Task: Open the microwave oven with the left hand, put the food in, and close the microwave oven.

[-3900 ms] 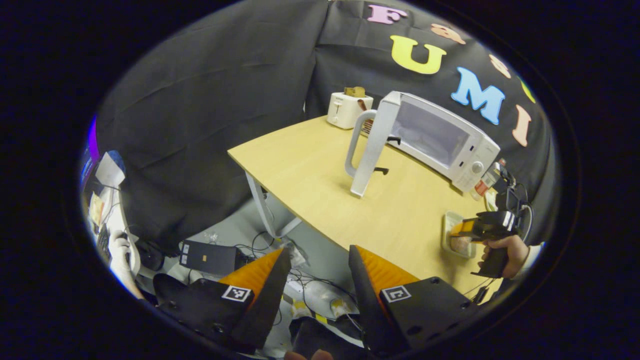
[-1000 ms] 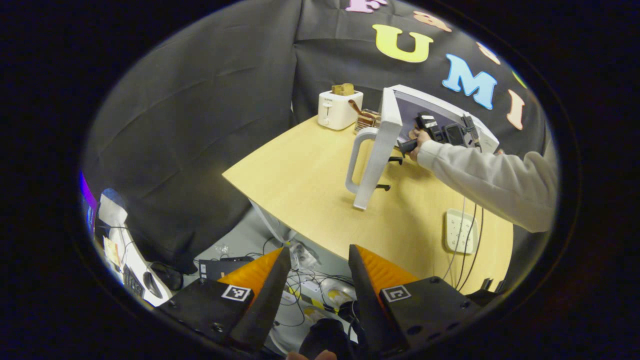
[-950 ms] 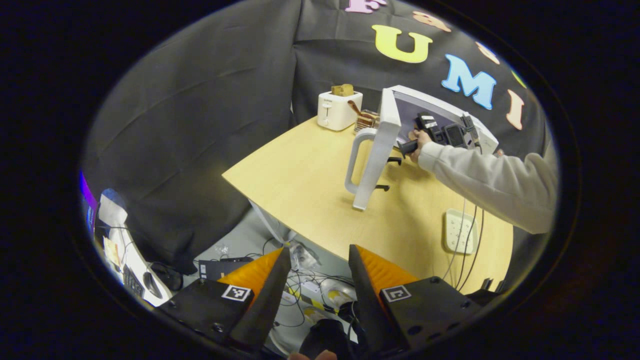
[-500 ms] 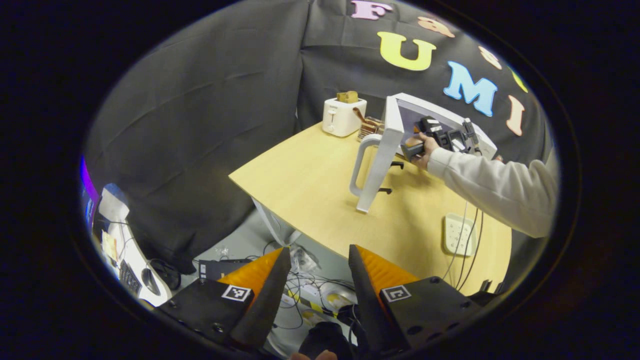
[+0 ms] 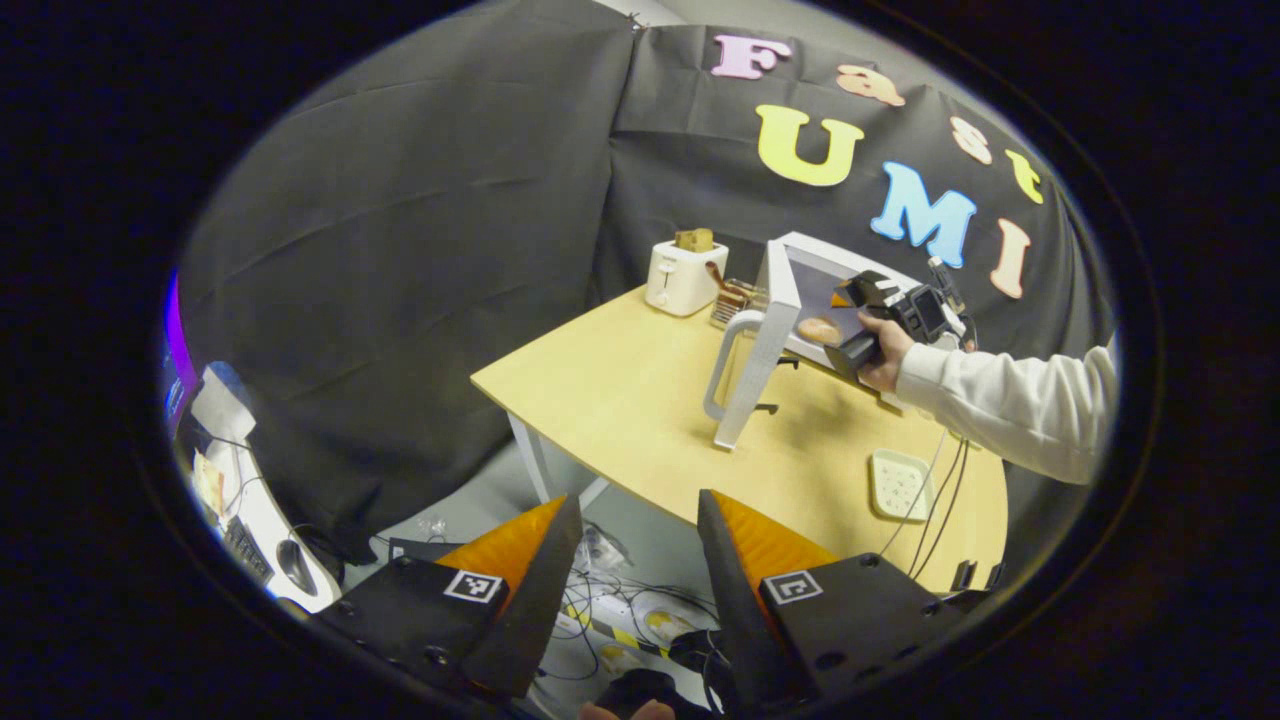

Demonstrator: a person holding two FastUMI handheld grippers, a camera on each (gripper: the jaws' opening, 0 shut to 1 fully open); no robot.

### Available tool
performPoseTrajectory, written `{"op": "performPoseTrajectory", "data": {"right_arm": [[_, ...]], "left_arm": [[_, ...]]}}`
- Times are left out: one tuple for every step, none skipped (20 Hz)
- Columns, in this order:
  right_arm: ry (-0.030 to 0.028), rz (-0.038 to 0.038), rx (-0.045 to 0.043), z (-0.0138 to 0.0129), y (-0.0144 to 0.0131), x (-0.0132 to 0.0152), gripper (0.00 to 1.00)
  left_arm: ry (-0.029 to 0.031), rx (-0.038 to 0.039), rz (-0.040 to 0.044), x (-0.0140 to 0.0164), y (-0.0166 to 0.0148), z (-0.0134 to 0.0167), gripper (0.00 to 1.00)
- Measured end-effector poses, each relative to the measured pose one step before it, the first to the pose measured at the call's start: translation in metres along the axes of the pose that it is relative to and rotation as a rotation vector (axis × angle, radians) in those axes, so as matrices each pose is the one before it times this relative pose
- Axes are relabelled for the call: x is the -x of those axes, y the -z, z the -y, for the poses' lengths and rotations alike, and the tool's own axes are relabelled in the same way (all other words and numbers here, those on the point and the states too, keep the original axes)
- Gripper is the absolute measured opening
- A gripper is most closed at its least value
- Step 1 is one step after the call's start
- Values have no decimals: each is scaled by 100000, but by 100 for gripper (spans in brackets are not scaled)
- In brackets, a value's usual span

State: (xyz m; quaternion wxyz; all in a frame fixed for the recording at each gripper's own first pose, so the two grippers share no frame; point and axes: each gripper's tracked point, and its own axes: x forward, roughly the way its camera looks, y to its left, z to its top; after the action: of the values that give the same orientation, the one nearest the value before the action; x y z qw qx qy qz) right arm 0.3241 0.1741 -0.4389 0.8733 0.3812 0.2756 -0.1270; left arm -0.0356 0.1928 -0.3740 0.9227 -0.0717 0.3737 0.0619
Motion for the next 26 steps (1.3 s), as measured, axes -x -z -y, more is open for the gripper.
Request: {"op": "performPoseTrajectory", "data": {"right_arm": [[-924, -1638, 2138, -119, 337, 1182, 98], [-651, -1720, 2739, 3, 532, 1216, 98], [-374, -1135, 3316, 90, 482, 1310, 98], [-733, -639, 3207, -45, 520, 1322, 98], [-1507, -1026, 3226, -233, 579, 1295, 98], [-733, -807, 3039, -3, 616, 1241, 98], [-659, -632, 2289, 53, 437, 1220, 98], [-698, -1263, 815, 48, 596, 1170, 98], [-1229, -2005, 388, 27, 634, 1220, 98], [-455, -1730, 1393, 215, 628, 1264, 98], [-444, -1525, 2790, 384, 456, 1203, 98], [64, -1481, 3002, 531, 538, 1233, 98], [-1336, -2631, 2047, 338, 835, 1237, 98], [-1867, -3645, 1361, 52, 1095, 1109, 98], [-1382, -3982, 1101, 255, 862, 1171, 98], [-1166, -2679, 1868, 235, 491, 1232, 98], [-1166, -780, 2896, 192, 143, 1273, 98], [-1303, 96, 3552, 90, 34, 1219, 98], [-1057, 24, 4108, 285, -44, 1128, 98], [-1423, -621, 4112, 339, 254, 1084, 98], [-535, -1210, 3585, 547, 208, 1176, 98], [-2137, -970, 2765, 289, 232, 1352, 98], [-2583, 672, 2726, 146, -101, 1169, 98], [-1350, -112, 3220, 394, -40, 1080, 98], [-1128, -456, 2028, 471, 30, 945, 98], [-1939, -282, 157, -2, 21, 618, 98]], "left_arm": [[942, -24, 822, 460, 209, -293, 75], [752, -159, 1122, 465, 238, -264, 75], [767, -77, 1655, 351, -17, -332, 80], [584, -65, 1185, 404, 1, -280, 80], [325, 123, 1166, 366, -107, -389, 79], [632, 513, 955, 198, -85, -194, 77], [752, 515, 1103, 153, -231, -176, 76], [697, 130, 1328, -96, -234, -114, 75], [411, -295, 1043, -67, -277, -192, 75], [189, -167, 991, -139, -118, -361, 75], [144, 419, 1022, -181, -247, -238, 75], [-82, 847, 784, -175, -171, -323, 75], [-207, 1045, 261, -136, -137, -225, 75], [-434, 833, -15, -14, -127, -179, 75], [-416, 523, 65, -56, -197, -144, 75], [-279, 149, 948, -67, -343, 20, 80], [-615, -294, 941, -141, -352, 81, 85], [-916, -629, 689, -101, -309, 142, 75], [-697, -543, 391, -298, -255, 253, 75], [-922, -197, 295, -325, -171, 322, 85], [-733, 594, -591, -259, -206, 584, 80], [-39, 1118, 502, 39, -275, 751, 80], [-22, 833, 1031, -333, -574, 835, 77], [-438, -64, 67, -391, -98, 721, 80], [-1418, -604, -273, -528, -125, 367, 85], [-915, -134, 485, -607, -308, 463, 80]]}}
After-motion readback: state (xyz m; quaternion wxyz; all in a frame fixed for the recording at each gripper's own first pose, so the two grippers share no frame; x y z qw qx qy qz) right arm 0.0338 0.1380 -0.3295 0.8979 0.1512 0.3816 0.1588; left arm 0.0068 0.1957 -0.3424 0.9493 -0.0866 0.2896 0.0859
